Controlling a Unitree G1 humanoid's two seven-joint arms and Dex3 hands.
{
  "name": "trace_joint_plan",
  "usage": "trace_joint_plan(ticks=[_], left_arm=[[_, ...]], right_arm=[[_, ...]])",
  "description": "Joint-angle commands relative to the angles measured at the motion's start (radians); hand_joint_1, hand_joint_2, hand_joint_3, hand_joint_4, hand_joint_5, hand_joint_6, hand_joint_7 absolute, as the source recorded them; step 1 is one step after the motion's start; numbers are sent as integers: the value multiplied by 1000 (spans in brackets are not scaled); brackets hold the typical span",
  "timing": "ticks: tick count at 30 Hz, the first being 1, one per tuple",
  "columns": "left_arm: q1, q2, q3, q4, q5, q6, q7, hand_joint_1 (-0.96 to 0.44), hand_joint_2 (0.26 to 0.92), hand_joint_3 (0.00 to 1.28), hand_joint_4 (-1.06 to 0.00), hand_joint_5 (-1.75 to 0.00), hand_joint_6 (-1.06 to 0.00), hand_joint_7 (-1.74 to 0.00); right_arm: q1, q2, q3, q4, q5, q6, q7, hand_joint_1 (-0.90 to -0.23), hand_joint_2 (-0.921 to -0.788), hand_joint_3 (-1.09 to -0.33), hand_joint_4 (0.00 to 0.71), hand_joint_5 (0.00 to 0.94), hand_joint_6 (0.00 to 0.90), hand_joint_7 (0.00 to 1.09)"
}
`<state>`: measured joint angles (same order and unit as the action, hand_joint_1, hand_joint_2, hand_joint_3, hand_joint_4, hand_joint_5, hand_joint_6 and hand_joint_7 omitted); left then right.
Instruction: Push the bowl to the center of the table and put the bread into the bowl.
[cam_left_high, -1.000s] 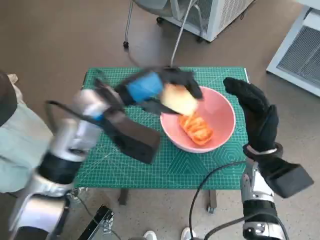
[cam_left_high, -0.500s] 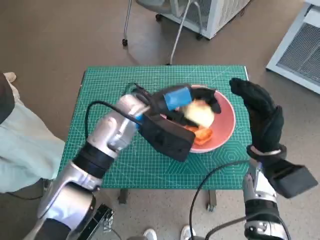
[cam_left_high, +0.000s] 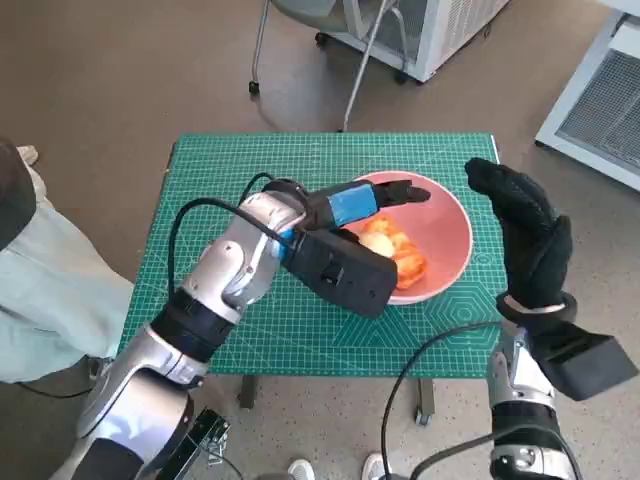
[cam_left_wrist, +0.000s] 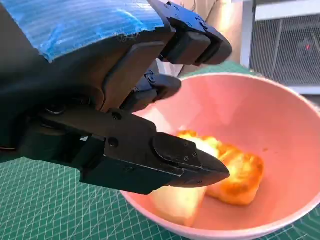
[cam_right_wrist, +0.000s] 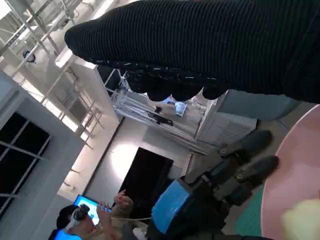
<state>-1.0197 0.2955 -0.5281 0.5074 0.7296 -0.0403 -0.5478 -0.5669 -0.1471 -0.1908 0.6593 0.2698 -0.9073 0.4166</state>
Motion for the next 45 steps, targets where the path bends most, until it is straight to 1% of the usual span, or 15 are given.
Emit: trace_joint_plan(ticks=[1, 5, 9, 15, 17, 20, 24, 27, 30, 31, 35, 38, 39, 41, 45], left_arm=[[19, 29, 43, -8, -62, -36, -8, -118, 856, 13, -24, -6, -160, -118], [24, 40, 101, 3, -163, -58, -47, -98, 857, 11, -38, -9, -192, -117], [45, 44, 201, 9, -321, -69, -97, -80, 858, 10, -71, -21, -245, -130], [112, 43, 367, 7, -562, -150, -111, -75, 861, 8, -224, -58, -383, -180], [149, 34, 427, -2, -636, -197, -87, -81, 863, 8, -311, -78, -431, -201], [202, 10, 499, -13, -710, -264, -26, -102, 868, 9, -394, -101, -468, -222], [273, -42, 570, -56, -783, -341, 70, -145, 884, 15, -423, -98, -477, -230], [328, -87, 605, -99, -808, -402, 151, -178, 909, 37, -416, -85, -460, -226], [375, -132, 635, -117, -825, -483, 223, -216, 917, 103, -408, -74, -430, -216], [384, -139, 639, -119, -826, -498, 238, -243, 919, 145, -397, -64, -409, -210], [415, -148, 654, -141, -834, -532, 277, -296, 920, 203, -371, -43, -375, -203], [438, -138, 656, -183, -823, -523, 294, -338, 921, 244, -349, -28, -348, -204], [445, -134, 656, -197, -820, -516, 298, -348, 921, 252, -343, -24, -330, -224], [458, -126, 655, -232, -820, -494, 302, -379, 921, 277, -326, -11, -222, -393], [476, -120, 652, -294, -810, -457, 320, -398, 921, 302, -308, -3, -97, -588]], right_arm=[[20, 8, 6, -11, -17, 25, -22, -593, -921, -667, 403, 5, 162, 614], [17, 12, 12, -28, -22, 36, -34, -597, -921, -667, 403, 4, 158, 620], [11, 8, 16, -41, -32, 43, -48, -592, -921, -670, 401, 3, 148, 637], [3, -6, 13, -69, -50, 48, -67, -606, -921, -673, 389, 3, 101, 695], [-4, -13, 10, -87, -55, 57, -76, -597, -921, -682, 386, 3, 90, 709], [-19, -19, 10, -106, -63, 67, -91, -580, -921, -700, 384, 2, 68, 744], [-43, -22, 11, -122, -77, 78, -111, -568, -921, -722, 376, 1, 48, 766], [-62, -24, 12, -132, -78, 91, -119, -559, -921, -743, 353, 0, 30, 775], [-88, -23, 13, -133, -66, 107, -116, -557, -921, -750, 345, 1, 25, 782], [-93, -22, 13, -132, -64, 110, -115, -561, -921, -751, 343, 1, 24, 784], [-113, -21, 16, -141, -57, 126, -110, -562, -921, -750, 345, 3, 24, 786], [-127, -21, 18, -146, -59, 135, -109, -562, -921, -748, 348, 5, 25, 786], [-131, -22, 19, -146, -61, 135, -110, -562, -921, -748, 348, 5, 25, 786], [-139, -23, 19, -144, -67, 133, -112, -566, -921, -746, 350, 6, 26, 786], [-154, -20, 24, -135, -74, 135, -113, -577, -921, -744, 351, 6, 25, 782]])
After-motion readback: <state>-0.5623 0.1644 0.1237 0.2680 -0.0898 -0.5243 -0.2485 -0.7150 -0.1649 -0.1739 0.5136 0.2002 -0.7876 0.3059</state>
